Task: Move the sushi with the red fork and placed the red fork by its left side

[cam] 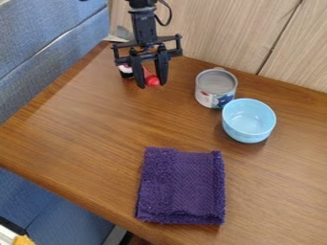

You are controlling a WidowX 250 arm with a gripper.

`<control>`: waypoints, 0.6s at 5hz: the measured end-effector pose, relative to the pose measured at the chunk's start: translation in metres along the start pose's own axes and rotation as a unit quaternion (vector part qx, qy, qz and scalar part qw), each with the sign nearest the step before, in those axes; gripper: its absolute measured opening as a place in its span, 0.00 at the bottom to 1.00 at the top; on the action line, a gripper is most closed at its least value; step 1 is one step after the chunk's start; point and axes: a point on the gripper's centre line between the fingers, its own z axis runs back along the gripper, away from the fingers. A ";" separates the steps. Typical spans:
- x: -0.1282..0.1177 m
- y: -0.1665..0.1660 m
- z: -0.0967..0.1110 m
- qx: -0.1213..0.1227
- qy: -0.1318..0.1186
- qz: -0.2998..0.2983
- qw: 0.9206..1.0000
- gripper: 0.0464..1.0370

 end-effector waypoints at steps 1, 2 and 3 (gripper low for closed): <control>-0.008 -0.002 0.000 -0.003 0.009 -0.007 1.000 0.41; -0.017 -0.003 -0.002 -0.008 0.023 -0.011 1.000 0.41; -0.027 -0.005 -0.010 -0.006 0.038 -0.021 0.999 0.41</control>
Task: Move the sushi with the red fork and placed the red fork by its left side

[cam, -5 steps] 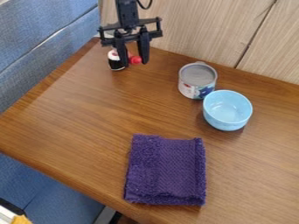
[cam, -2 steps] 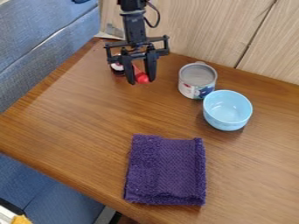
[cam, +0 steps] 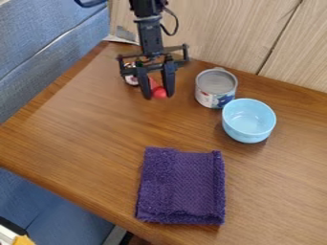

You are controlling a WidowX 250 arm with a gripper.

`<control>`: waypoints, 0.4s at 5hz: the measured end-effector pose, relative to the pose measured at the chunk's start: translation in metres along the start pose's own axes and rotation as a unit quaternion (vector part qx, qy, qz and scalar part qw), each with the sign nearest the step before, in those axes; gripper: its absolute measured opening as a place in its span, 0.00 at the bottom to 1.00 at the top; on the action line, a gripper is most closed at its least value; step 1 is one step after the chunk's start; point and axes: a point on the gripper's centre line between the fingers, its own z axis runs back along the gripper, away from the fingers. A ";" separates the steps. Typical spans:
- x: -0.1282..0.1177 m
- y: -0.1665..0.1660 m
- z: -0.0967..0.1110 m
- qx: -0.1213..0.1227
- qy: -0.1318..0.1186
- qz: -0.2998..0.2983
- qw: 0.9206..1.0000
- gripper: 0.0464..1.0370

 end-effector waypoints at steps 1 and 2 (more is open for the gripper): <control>-0.012 -0.002 0.000 0.003 0.003 -0.015 1.000 0.41; -0.022 -0.001 -0.008 0.009 0.014 -0.025 1.000 0.41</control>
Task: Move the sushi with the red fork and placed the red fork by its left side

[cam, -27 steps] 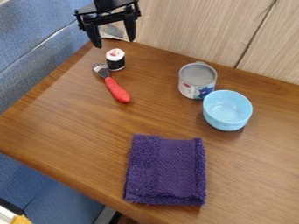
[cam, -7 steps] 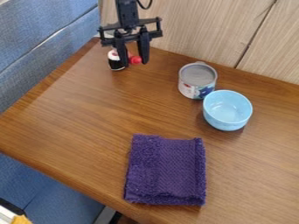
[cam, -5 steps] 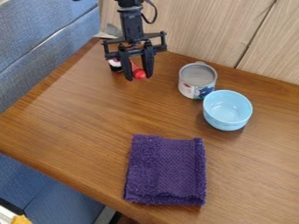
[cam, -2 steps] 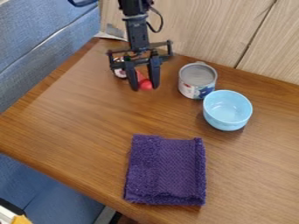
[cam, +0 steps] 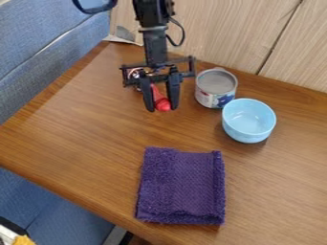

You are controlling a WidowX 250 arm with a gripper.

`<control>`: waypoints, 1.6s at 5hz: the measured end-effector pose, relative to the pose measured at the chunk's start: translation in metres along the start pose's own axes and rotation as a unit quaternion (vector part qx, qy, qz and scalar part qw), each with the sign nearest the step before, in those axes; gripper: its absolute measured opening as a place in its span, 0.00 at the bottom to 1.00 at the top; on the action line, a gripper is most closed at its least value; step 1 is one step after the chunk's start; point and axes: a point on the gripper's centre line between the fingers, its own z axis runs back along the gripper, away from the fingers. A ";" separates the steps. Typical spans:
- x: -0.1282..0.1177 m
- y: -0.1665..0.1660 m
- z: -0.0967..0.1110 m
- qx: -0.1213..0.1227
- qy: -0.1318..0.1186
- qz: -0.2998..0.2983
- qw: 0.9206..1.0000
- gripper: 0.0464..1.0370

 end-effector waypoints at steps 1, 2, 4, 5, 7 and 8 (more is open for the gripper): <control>-0.010 0.000 0.005 -0.003 -0.005 -0.014 1.000 0.41; -0.021 0.001 0.002 -0.001 0.005 -0.023 1.000 0.41; -0.039 0.006 -0.010 0.014 0.022 -0.038 0.999 0.41; -0.047 0.007 -0.013 0.017 0.025 -0.043 0.999 0.41; -0.053 0.005 0.000 0.011 -0.002 -0.062 0.998 0.41; -0.048 0.009 0.022 -0.009 -0.047 -0.063 0.997 0.40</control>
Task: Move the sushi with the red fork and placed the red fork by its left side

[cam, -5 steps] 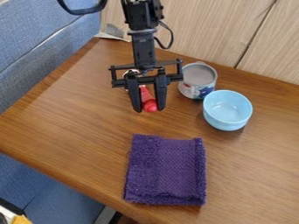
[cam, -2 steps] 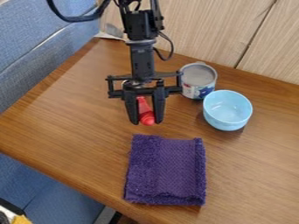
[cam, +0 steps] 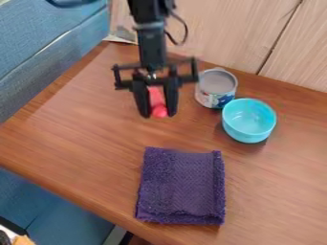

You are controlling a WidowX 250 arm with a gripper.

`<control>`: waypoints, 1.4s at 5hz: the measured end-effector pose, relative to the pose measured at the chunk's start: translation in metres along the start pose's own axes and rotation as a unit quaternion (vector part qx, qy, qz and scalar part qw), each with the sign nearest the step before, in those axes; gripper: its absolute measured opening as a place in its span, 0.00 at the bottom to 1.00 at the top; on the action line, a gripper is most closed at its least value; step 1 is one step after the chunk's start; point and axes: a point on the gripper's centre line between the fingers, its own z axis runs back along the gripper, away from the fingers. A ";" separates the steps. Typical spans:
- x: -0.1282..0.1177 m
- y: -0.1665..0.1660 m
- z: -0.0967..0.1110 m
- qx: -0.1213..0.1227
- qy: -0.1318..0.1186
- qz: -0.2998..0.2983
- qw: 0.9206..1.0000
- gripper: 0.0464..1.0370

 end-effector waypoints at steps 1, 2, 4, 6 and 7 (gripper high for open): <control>0.007 0.013 0.024 -0.012 -0.058 0.017 0.998 0.40; 0.017 0.042 0.025 0.001 -0.079 0.072 0.994 0.40; 0.055 0.084 -0.045 0.082 -0.071 0.076 0.991 0.40; 0.071 0.088 -0.054 0.099 -0.090 0.069 0.989 0.73; 0.067 0.081 -0.053 0.097 -0.094 0.075 0.988 0.92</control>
